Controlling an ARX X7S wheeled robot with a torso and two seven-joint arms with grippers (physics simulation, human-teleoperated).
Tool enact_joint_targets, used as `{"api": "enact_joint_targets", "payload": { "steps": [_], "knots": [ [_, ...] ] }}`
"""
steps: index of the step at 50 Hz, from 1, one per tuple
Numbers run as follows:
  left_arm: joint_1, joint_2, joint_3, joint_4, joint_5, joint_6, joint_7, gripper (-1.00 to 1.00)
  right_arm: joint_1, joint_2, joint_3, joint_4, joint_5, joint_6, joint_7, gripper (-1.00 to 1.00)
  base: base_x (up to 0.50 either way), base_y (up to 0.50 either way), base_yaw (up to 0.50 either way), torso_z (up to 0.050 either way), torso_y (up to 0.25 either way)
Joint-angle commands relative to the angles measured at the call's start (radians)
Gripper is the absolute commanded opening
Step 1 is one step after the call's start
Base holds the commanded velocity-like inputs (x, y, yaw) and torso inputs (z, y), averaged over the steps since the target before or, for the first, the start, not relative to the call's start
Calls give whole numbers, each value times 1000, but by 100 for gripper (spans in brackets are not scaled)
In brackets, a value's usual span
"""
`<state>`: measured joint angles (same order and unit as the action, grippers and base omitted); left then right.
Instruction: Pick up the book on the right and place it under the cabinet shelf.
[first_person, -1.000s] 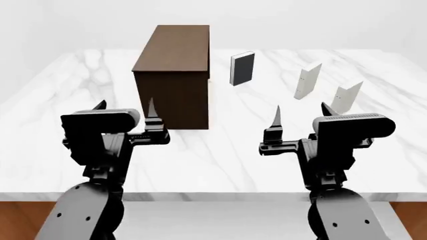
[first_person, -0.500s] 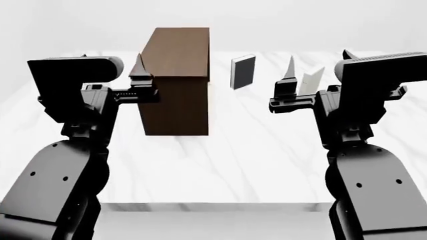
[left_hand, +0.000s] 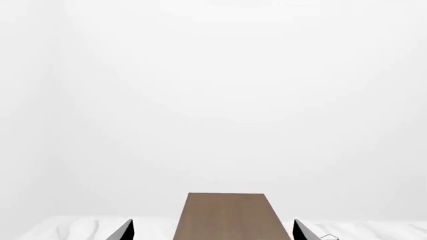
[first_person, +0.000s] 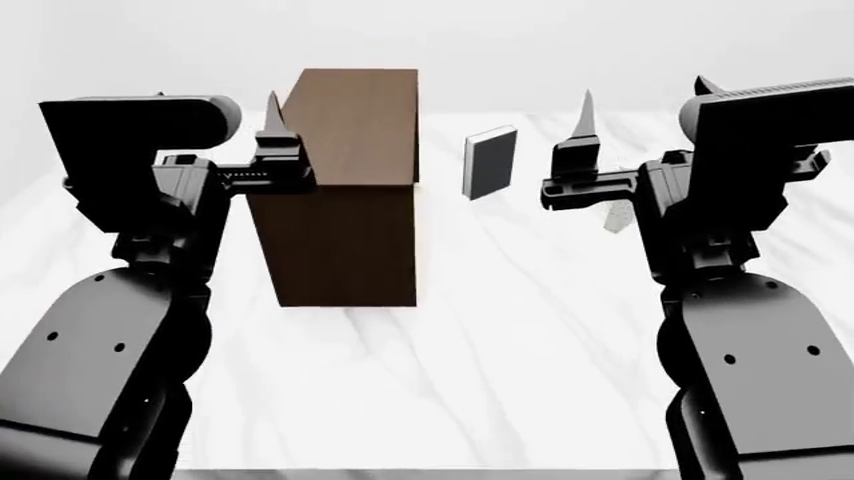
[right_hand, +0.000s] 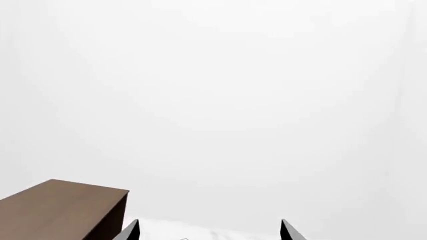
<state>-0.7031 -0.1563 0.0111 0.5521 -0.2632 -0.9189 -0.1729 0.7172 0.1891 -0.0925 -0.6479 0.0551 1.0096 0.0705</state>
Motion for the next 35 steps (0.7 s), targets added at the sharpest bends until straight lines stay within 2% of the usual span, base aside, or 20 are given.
{"api": "enact_joint_targets", "payload": {
  "steps": [1, 13, 35],
  "knots": [
    [-4, -8, 3, 7, -7, -8, -10, 100, 9, 0, -5, -4, 7, 12, 6, 100, 258, 0, 0, 0, 0],
    [3, -12, 5, 4, -12, 1, -18, 100, 1, -2, 1, -1, 17, 14, 11, 100, 226, -35, 0, 0, 1],
    [14, -24, 11, -7, -22, 19, -28, 100, -12, 0, 3, -1, 31, 8, 23, 100, 127, -157, 0, 0, 0]
  ]
}}
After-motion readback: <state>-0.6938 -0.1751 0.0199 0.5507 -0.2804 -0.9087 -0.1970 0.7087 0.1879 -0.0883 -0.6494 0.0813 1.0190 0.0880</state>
